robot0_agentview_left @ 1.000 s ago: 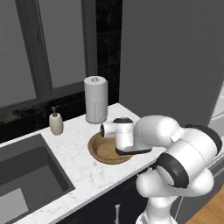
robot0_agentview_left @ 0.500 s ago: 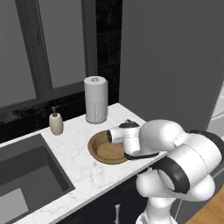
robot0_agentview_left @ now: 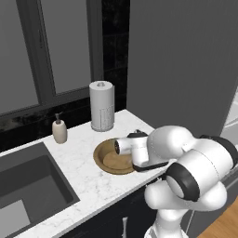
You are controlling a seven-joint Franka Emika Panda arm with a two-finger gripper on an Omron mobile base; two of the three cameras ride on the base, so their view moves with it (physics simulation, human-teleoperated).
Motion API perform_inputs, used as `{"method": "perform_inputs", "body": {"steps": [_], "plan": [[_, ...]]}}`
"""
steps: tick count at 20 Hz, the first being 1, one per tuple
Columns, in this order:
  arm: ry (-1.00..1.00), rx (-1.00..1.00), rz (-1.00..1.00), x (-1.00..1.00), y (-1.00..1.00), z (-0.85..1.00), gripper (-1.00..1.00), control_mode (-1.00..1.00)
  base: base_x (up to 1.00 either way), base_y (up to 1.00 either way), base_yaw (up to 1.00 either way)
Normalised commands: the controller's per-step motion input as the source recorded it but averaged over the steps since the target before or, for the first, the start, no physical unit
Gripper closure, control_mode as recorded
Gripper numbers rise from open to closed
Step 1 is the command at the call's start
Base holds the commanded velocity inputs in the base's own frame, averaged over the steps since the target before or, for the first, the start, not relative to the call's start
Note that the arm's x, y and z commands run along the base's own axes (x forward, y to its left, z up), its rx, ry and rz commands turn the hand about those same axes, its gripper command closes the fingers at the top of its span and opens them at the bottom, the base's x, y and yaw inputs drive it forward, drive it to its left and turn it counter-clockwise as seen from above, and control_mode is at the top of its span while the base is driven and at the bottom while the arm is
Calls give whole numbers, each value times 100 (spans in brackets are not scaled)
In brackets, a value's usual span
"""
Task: Grab a lemon wedge from the fridge and one ice cube from the ice bowl, and put them in the glass of lemonade.
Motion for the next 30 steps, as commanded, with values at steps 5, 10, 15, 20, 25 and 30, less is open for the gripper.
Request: {"method": "perform_inputs", "body": {"steps": [5, 10, 15, 20, 25, 30], "plan": [[0, 0, -5, 0, 10, 0, 100, -100, 0, 0, 0], [0, 0, -6, 0, 17, 0, 100, -100, 0, 0, 0], [0, 0, -5, 0, 16, 0, 100, -100, 0, 0, 0], [0, 0, -4, 0, 8, 0, -100, -100, 0, 0, 0], [0, 0, -1, 0, 0, 0, -100, -100, 0, 0, 0], [0, 0, 0, 0, 9, 13, -100, -100, 0, 0, 0]]}}
